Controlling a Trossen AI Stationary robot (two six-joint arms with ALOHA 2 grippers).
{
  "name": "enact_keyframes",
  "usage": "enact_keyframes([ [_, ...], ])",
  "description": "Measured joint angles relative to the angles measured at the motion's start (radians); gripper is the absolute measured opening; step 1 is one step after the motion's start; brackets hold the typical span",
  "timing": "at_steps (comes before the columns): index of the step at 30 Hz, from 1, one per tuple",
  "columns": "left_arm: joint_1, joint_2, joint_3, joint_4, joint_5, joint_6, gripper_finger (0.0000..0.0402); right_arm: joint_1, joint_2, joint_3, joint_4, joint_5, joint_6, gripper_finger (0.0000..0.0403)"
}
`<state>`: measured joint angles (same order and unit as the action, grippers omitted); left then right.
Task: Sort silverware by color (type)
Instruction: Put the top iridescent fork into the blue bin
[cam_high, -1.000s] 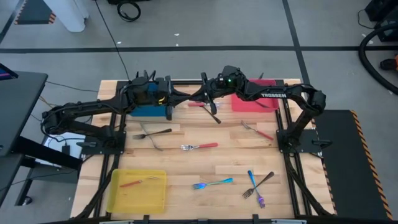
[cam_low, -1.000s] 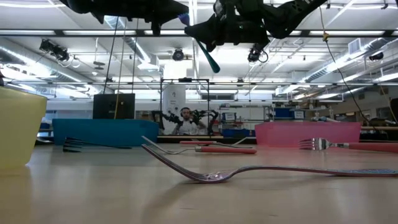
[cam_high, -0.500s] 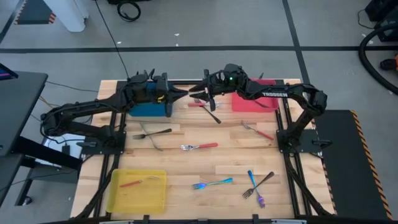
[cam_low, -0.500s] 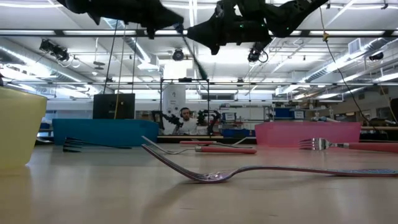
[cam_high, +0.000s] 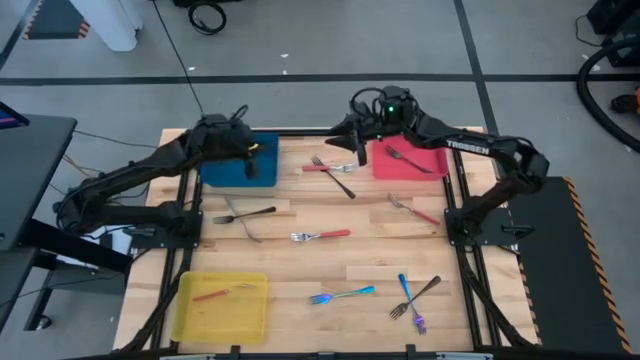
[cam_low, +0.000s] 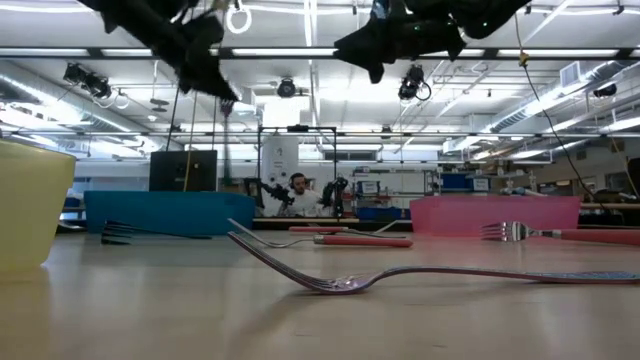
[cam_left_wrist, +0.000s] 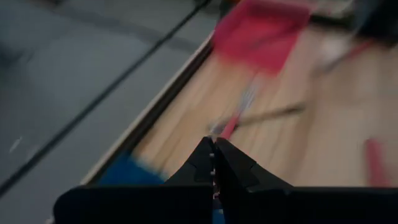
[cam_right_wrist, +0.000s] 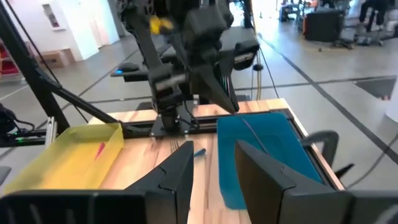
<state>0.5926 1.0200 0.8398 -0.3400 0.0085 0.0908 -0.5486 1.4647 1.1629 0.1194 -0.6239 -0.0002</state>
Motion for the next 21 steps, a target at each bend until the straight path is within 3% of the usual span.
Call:
enact_keyframes([
  [5, 0.035, 0.049, 0.000, -0.155, -0.091, -0.047, 0.0008, -0.027, -0.048, 0.000, -0.091, 0.005, -0.001, 0.0126],
  [12, 0.076, 0.143, 0.000, -0.186, -0.113, -0.053, 0.0008, -0.053, -0.104, 0.000, -0.138, 0.006, -0.003, 0.0126],
  [18, 0.091, 0.225, 0.000, -0.206, -0.230, -0.053, 0.0008, -0.076, -0.112, 0.000, -0.215, 0.007, -0.036, 0.0126],
  [21, 0.090, 0.261, 0.001, -0.220, -0.245, -0.051, 0.0008, -0.085, -0.111, 0.000, -0.270, 0.058, -0.079, 0.0126],
])
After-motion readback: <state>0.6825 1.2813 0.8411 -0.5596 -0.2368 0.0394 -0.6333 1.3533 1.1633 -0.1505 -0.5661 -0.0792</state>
